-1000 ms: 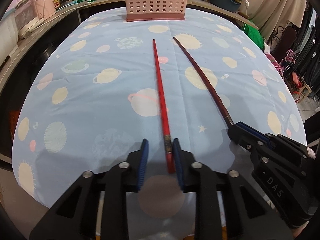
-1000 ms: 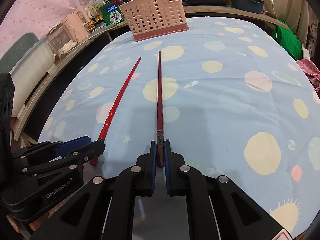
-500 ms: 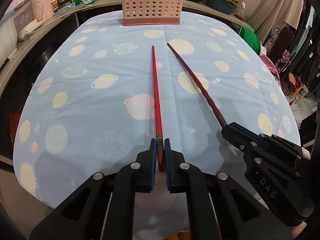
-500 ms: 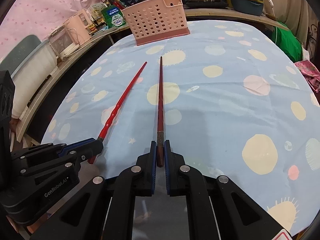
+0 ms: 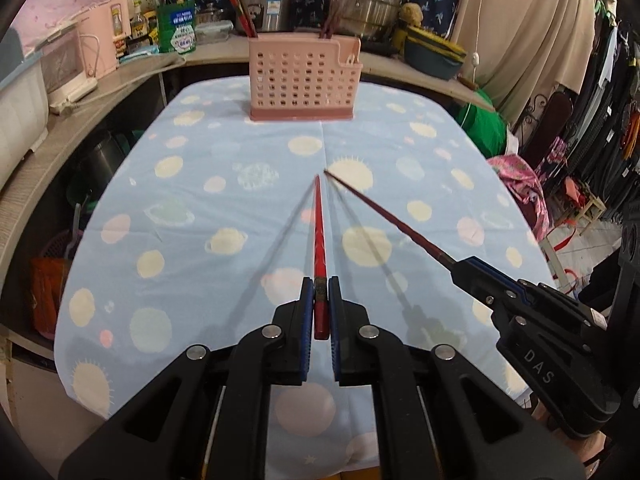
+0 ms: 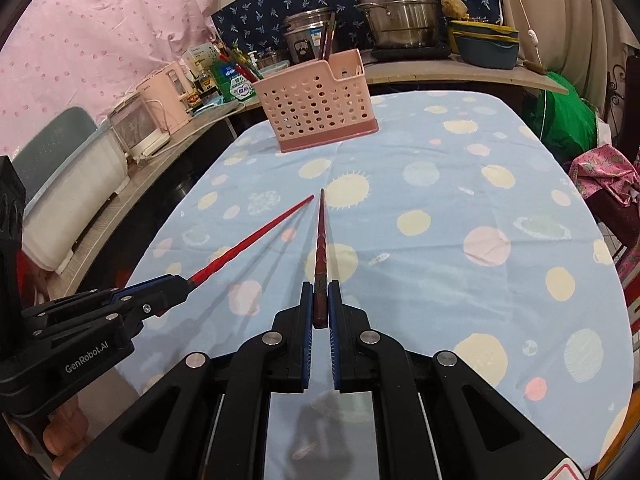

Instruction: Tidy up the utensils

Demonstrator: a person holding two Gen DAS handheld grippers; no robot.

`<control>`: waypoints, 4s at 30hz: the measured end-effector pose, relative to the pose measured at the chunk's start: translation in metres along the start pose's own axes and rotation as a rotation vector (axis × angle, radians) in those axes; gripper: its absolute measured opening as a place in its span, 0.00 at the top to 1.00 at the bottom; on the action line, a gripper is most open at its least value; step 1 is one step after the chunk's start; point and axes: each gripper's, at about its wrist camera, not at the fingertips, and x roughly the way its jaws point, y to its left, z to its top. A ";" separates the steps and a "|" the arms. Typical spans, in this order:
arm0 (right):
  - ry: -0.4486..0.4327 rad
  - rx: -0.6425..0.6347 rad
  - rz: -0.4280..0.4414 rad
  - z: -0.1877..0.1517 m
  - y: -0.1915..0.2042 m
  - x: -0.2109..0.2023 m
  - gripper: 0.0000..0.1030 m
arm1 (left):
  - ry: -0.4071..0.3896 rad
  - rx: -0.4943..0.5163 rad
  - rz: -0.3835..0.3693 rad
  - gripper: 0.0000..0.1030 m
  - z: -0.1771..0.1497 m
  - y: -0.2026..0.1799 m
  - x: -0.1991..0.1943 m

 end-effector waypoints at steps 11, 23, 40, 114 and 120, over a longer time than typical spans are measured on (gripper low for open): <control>-0.139 0.004 0.020 0.063 -0.004 -0.022 0.93 | -0.147 -0.017 0.013 0.93 0.066 0.007 -0.032; -0.216 -0.005 0.044 0.125 -0.003 -0.013 0.93 | -0.202 -0.026 0.018 0.93 0.123 0.015 -0.025; -0.345 0.020 0.119 0.242 -0.001 -0.004 0.93 | -0.300 -0.028 0.054 0.93 0.220 0.035 -0.027; -0.224 -0.001 0.058 0.244 -0.003 0.088 0.93 | 0.173 -0.102 0.197 0.49 0.130 0.135 0.206; -0.219 0.017 0.057 0.229 -0.003 0.072 0.93 | 0.181 -0.089 0.189 0.49 0.100 0.127 0.185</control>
